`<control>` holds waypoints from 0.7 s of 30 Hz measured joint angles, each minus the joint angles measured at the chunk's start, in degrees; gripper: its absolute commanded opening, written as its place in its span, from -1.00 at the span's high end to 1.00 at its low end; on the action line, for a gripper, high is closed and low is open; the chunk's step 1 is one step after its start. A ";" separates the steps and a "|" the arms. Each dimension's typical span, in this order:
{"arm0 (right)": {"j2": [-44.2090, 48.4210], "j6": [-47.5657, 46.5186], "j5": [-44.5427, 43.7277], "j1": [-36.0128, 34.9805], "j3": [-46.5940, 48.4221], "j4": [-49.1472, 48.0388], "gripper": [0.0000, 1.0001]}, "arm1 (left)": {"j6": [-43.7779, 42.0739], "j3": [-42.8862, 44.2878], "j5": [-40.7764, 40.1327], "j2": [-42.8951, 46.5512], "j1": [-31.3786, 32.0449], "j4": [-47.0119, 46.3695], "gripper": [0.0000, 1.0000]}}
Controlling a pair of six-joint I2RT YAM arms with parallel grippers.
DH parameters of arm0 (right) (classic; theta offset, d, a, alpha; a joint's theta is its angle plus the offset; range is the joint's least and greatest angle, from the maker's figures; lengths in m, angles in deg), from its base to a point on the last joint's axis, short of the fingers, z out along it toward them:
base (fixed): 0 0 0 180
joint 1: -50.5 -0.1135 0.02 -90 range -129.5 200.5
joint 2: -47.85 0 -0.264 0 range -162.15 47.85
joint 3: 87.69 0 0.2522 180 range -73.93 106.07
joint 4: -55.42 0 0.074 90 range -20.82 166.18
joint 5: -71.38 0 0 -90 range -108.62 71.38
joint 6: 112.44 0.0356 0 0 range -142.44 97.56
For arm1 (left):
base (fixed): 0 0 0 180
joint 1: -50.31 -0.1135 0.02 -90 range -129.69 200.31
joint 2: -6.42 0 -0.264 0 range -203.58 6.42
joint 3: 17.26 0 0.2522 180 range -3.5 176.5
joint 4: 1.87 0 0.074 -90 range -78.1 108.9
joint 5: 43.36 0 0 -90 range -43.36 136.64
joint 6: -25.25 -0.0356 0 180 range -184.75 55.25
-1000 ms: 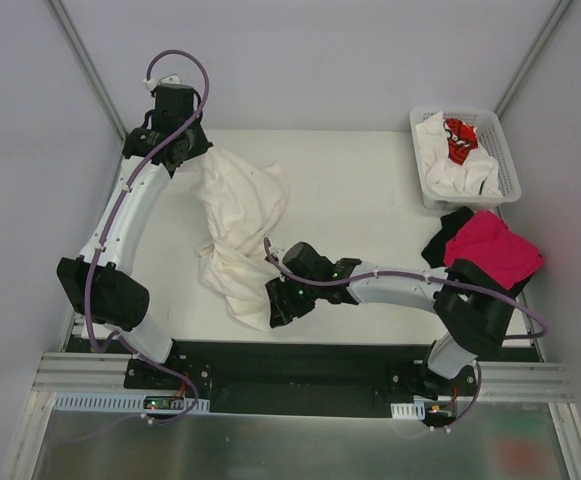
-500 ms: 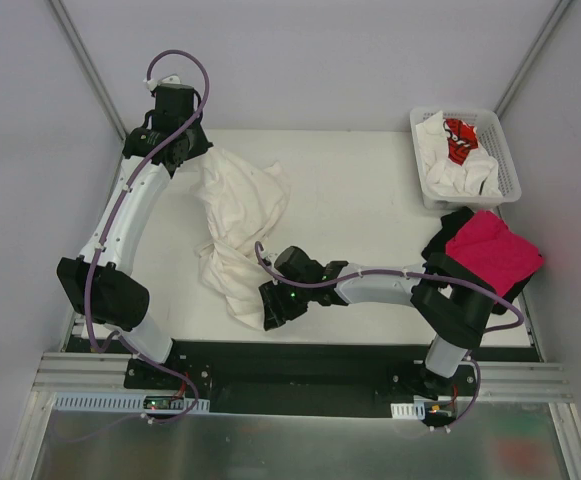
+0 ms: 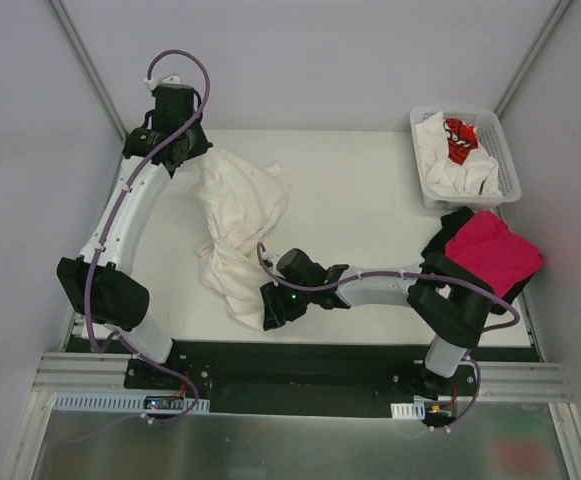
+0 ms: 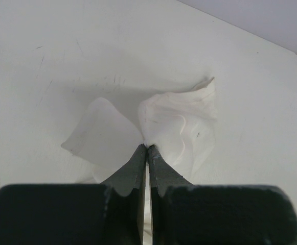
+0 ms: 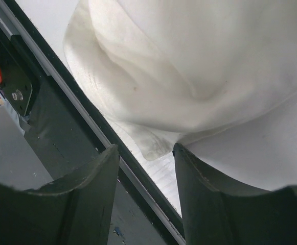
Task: Fold and stack the t-shirts
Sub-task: Flatten out the tshirt
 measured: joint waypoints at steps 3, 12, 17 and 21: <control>0.00 0.57 0.39 0.31 -0.66 -1.51 0.03 | -0.52 0.00 -0.04 0.02 0.00 0.00 1.00; -0.61 2.69 1.46 1.11 -1.55 -4.04 0.21 | -1.20 0.00 -0.04 0.39 0.00 0.02 1.00; -2.64 4.44 3.17 1.29 -1.49 -7.17 0.49 | -1.42 0.00 -0.04 1.07 0.00 0.00 1.00; -3.19 4.92 3.13 1.29 -1.51 -7.74 0.67 | -1.57 0.00 -0.04 1.57 0.00 0.02 1.00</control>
